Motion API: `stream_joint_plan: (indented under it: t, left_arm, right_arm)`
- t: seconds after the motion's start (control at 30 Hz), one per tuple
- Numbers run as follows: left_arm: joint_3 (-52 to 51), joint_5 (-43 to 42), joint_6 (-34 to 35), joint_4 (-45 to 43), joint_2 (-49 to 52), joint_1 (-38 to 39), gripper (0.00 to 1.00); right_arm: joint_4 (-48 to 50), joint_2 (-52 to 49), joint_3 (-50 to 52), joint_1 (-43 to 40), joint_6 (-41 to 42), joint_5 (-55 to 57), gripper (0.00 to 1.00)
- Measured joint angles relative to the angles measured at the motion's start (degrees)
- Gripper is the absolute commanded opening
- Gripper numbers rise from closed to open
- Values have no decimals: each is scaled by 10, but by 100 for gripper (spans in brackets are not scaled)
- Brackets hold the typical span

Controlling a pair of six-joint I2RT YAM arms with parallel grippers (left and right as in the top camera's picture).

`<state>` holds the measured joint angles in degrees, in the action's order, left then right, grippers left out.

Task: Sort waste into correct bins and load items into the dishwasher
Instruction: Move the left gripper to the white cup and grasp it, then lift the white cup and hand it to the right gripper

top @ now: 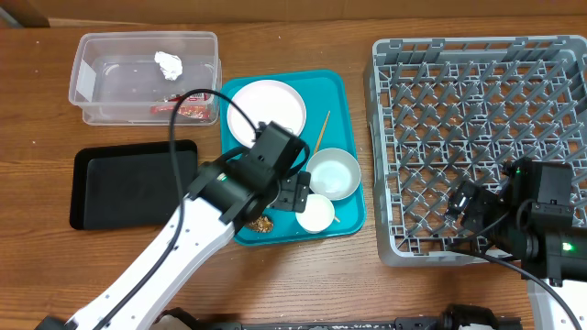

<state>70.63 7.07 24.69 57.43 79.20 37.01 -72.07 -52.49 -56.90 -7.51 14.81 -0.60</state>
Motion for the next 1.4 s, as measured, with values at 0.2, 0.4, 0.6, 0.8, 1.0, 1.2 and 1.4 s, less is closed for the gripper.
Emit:
stream_joint_plan:
  t: [0.2,0.4,0.6,0.8,1.0,1.2,1.4]
  left_arm:
    - [-2,-33,-10,-26,81,0,83]
    - [-2,-97,-43,-43,158,0,63]
    - [-2,-142,-66,-43,213,-1,9]
    - [-2,-162,-73,-38,215,-15,4]
    - [25,-210,-88,29,216,-48,4]
    - [113,-335,-138,45,215,-138,4]
    - [125,-624,-170,-82,216,-268,4]
  right_arm:
    - [1,0,0,0,0,0,100]
    - [1,0,0,0,0,0,100]
    - [1,0,0,0,0,0,100]
    - [1,0,0,0,0,0,100]
    - [9,0,0,0,0,0,100]
    - [97,-5,-1,0,17,-10,100]
    - [207,-64,-2,-2,-79,-239,100]
